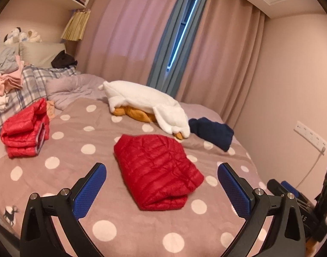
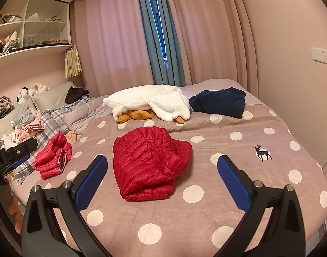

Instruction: Fold large clothes

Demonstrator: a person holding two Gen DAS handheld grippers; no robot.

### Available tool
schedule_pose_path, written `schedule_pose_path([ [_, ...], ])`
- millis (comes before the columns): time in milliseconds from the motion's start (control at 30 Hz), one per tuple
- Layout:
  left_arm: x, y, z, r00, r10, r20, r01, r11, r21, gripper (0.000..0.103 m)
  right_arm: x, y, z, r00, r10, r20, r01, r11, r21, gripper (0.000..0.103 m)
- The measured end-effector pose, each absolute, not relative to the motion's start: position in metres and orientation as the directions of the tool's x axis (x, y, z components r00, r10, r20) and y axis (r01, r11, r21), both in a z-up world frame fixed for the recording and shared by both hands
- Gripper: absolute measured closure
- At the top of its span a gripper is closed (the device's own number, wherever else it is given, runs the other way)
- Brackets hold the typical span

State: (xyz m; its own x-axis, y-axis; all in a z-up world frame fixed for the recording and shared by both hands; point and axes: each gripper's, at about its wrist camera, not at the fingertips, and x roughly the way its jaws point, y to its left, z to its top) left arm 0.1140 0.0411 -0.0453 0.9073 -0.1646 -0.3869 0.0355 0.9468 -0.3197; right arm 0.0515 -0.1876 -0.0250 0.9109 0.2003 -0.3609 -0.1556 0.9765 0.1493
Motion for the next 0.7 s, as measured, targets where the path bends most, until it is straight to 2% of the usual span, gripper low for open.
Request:
schedule_pose_path([
  [233, 0.1127, 0.0412, -0.0441, 0.914, -0.156, -0.375, 0.036, 0.951, -0.308, 0.001, 0.0548, -0.1894, -0.0248, 0.911, 0.185, -0.37, -0.137, 0.979, 0.153, 0.001],
  [700, 0.1225, 0.0456, -0.0502, 0.894, -0.135, -0.427, -0.006, 0.95, -0.313, 0.001, 0.0588, -0.1911, -0.0292, 0.904, 0.163, -0.394, -0.105, 0.981, 0.165, 0.001],
])
